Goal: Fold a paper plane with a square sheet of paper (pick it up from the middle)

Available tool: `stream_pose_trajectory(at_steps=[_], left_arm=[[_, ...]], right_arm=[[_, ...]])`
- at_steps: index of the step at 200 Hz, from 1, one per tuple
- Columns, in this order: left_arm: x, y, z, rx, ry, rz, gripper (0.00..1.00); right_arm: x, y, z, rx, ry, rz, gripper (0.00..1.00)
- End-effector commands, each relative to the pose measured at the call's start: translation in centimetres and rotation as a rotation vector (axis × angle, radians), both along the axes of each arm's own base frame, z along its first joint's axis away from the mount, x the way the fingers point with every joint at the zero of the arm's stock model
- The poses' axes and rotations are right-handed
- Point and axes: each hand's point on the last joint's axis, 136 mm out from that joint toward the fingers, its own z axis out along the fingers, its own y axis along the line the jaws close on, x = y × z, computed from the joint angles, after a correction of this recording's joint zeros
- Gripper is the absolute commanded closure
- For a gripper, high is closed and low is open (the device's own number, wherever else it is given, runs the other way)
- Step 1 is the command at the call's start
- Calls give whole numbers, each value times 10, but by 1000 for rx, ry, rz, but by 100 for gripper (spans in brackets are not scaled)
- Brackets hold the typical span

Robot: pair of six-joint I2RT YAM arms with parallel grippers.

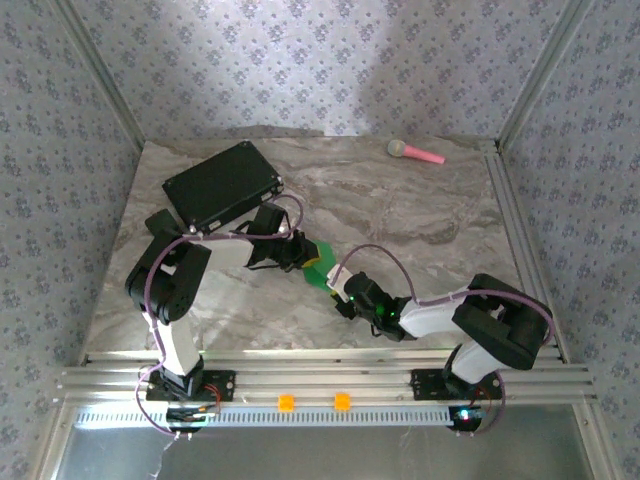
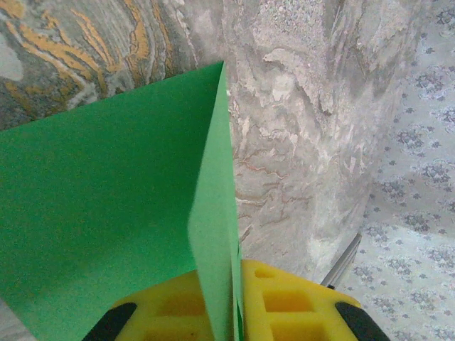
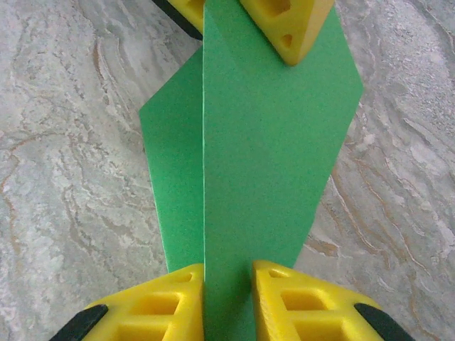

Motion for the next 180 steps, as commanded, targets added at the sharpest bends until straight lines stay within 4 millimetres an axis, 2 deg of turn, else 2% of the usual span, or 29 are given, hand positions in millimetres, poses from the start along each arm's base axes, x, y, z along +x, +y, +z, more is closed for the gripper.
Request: stream_pose_trajectory(at_steps=[1,42,61,96,149,180], left_arm=[[4,-6,17,-11,-48,-20,88],[3,-4,15,-4,-47,-16,89],[3,-4,15,-3,-47,-13,90],[4,-5,16,-4,-47,-15,91],[4,-6,15,-6,-49,-16,91],[4,-6,15,-5,-48,-13,91]], right_arm=[[-2,2,-2,18,9,4,76],[-5,3,-3,19,18,18,78],[-5,3,-2,23,19,14,73],[-4,3,1,37,13,5,72],[-4,1,0,32,18,-3,77],[-5,0,-2,36,30,-10,76]])
